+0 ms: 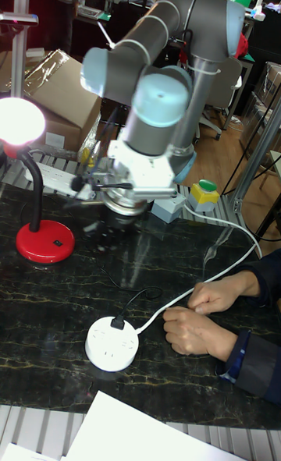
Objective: Plug in the power cord of the desk lamp, turn on the socket, and light up the desk lamp
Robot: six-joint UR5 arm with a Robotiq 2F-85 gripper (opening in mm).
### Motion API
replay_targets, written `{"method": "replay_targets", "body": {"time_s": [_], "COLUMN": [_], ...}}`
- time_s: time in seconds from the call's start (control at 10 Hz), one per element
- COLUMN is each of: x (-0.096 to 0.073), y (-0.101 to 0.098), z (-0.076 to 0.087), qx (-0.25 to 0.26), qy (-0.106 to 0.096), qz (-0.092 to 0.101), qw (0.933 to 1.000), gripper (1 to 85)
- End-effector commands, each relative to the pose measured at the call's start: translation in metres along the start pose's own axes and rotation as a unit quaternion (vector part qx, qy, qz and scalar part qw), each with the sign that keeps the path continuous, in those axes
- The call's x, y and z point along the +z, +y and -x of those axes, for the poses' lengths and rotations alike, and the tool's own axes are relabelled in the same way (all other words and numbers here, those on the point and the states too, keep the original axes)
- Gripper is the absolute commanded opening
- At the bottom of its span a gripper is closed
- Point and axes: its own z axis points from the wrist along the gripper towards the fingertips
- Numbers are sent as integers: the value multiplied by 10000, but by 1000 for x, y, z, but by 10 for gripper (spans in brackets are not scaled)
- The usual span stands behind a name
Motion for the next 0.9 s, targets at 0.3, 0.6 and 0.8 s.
{"method": "replay_targets", "body": {"time_s": [0.3, 0.6, 0.8], "x": [-8, -8, -8], "y": [32, 27, 25], "z": [34, 36, 39], "qx": [272, 208, 125], "qy": [-356, -385, -425], "qz": [80, 1, -26], "qw": [9990, 9990, 9990], "gripper": [20, 20, 20]}}
